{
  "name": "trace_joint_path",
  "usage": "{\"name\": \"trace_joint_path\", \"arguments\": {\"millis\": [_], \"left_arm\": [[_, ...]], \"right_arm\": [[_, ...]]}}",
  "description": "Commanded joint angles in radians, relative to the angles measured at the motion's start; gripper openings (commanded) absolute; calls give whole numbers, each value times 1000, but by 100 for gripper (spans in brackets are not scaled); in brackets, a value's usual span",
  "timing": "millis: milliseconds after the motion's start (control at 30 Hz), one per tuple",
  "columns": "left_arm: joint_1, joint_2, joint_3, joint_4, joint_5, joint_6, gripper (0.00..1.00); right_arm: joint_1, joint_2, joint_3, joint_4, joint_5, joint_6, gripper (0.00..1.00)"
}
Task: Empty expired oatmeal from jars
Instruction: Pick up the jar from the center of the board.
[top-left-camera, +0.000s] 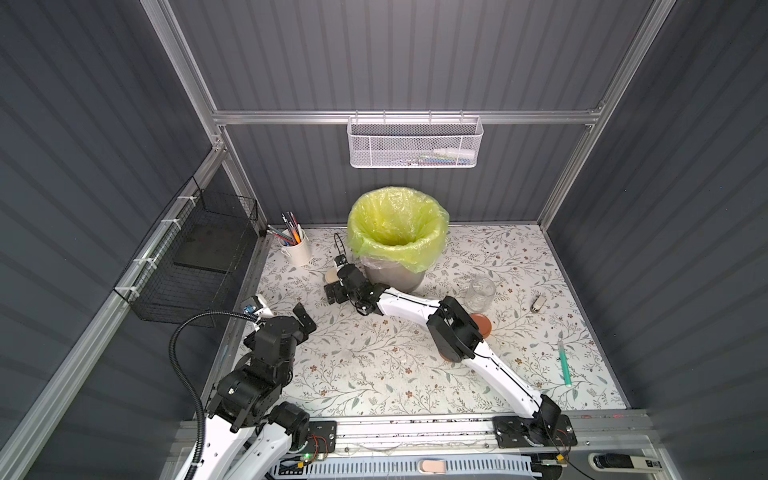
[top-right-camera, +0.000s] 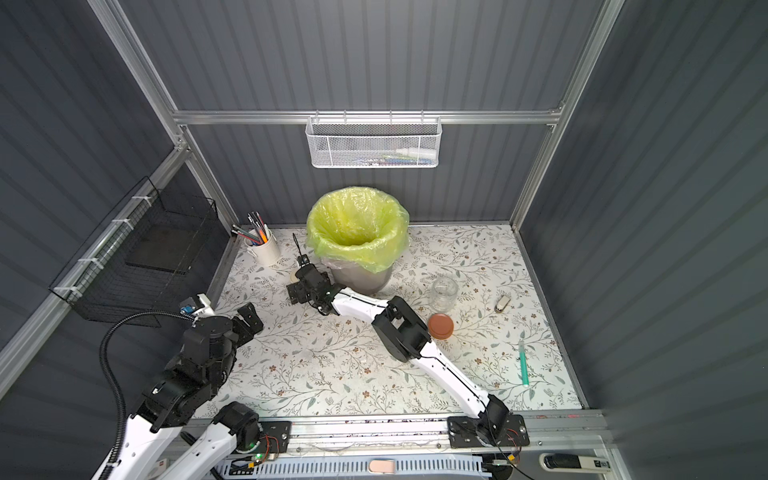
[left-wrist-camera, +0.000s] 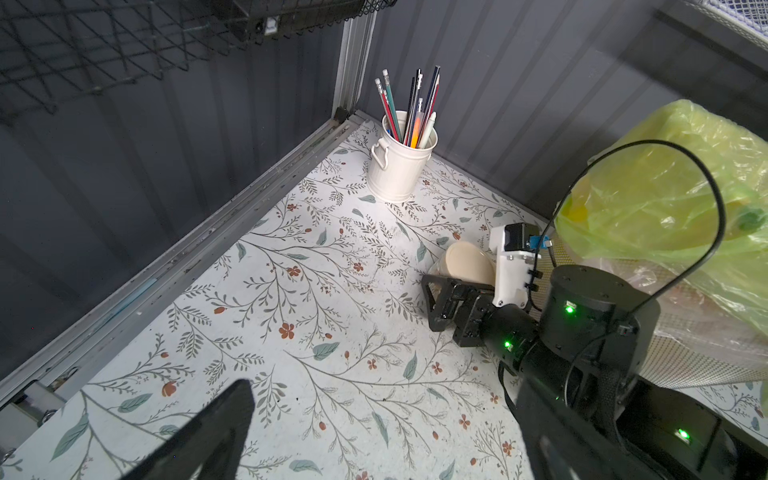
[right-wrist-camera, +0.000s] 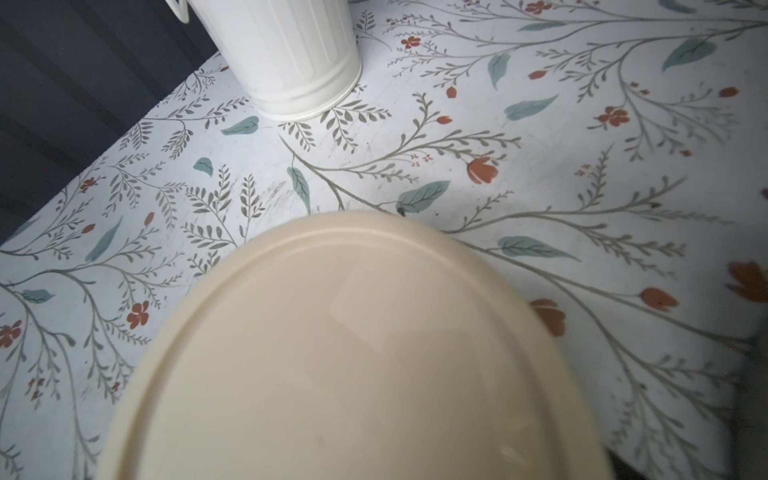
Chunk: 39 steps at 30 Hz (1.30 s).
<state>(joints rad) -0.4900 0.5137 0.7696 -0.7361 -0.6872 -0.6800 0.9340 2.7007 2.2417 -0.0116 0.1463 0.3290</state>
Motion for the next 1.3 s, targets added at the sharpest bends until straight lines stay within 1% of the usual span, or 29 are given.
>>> {"name": "trace_joint_path", "arguments": {"millis": [0, 400, 667, 767, 900, 1033, 1167, 1267], "left_arm": [[4, -2, 10, 17, 4, 23, 100], [4, -5, 9, 14, 3, 25, 100], [4, -8, 7, 10, 2, 28, 100], [4, -7, 3, 10, 2, 27, 100], [4, -9, -1, 10, 2, 25, 100], [4, -2, -1, 10, 4, 26, 100], [4, -13, -9, 26, 12, 48, 100], [4, -34, -9, 47, 24, 98, 100]], "right_arm": [[-4, -50, -12, 29, 16, -15, 99], [-11, -47, -20, 35, 7, 2, 98], [-14, -46, -19, 51, -4, 4, 94], [-15, -45, -23, 53, -11, 4, 89], [-16, -48, -28, 57, -23, 4, 77], [-14, -66, -53, 78, -32, 2, 69], [-9, -121, -107, 96, -35, -3, 66], [-2, -181, -162, 98, -44, -10, 65]]}}
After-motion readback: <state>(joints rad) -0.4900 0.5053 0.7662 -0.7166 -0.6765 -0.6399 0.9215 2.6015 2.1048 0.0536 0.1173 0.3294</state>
